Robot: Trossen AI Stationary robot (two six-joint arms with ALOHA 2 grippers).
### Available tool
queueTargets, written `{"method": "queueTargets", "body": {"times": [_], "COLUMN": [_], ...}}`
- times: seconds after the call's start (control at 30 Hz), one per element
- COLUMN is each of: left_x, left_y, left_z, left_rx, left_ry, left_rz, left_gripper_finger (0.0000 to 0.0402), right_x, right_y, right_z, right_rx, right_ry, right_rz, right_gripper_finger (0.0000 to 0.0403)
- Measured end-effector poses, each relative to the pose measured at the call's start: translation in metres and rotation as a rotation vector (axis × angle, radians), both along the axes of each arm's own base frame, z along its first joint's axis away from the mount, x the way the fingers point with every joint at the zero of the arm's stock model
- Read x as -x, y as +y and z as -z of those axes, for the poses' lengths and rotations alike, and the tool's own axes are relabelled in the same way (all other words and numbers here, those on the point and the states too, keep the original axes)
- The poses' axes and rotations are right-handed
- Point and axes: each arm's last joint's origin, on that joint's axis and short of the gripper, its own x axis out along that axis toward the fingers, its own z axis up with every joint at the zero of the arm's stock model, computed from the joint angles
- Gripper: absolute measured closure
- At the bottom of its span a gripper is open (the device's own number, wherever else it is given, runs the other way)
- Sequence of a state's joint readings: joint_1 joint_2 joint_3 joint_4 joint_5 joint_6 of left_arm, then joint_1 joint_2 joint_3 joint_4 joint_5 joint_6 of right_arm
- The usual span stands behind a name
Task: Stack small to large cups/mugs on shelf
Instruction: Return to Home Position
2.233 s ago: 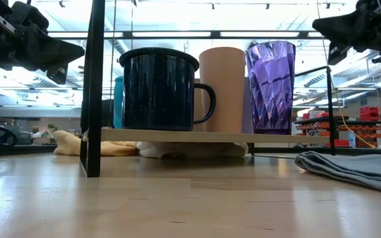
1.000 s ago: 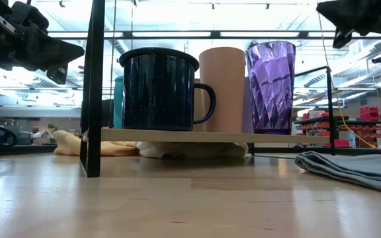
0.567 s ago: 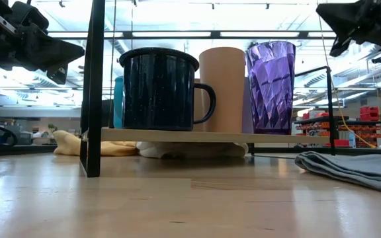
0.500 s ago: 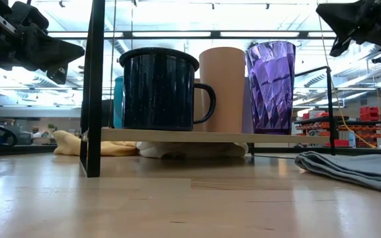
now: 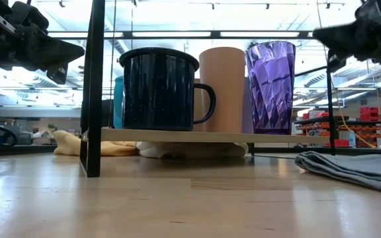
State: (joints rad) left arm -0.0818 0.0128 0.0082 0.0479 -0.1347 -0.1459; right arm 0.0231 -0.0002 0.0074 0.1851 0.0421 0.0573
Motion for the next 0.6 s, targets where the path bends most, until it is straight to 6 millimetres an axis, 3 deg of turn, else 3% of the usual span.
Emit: {"method": "queueTargets", "body": {"times": [0.6], "left_x": [0.0], "left_y": [0.0], "left_z": [0.0], "left_rx": [0.0], "left_ry": [0.0], "left_rz": [-0.001], "left_gripper_finger": [0.0381], "right_x": [-0.002], "right_y": [0.002], "right_z": [0.013], "right_rx": [0.009], "right_ry": [0.134], "right_rz": [-0.059], "right_gripper_finger": [0.0403]}}
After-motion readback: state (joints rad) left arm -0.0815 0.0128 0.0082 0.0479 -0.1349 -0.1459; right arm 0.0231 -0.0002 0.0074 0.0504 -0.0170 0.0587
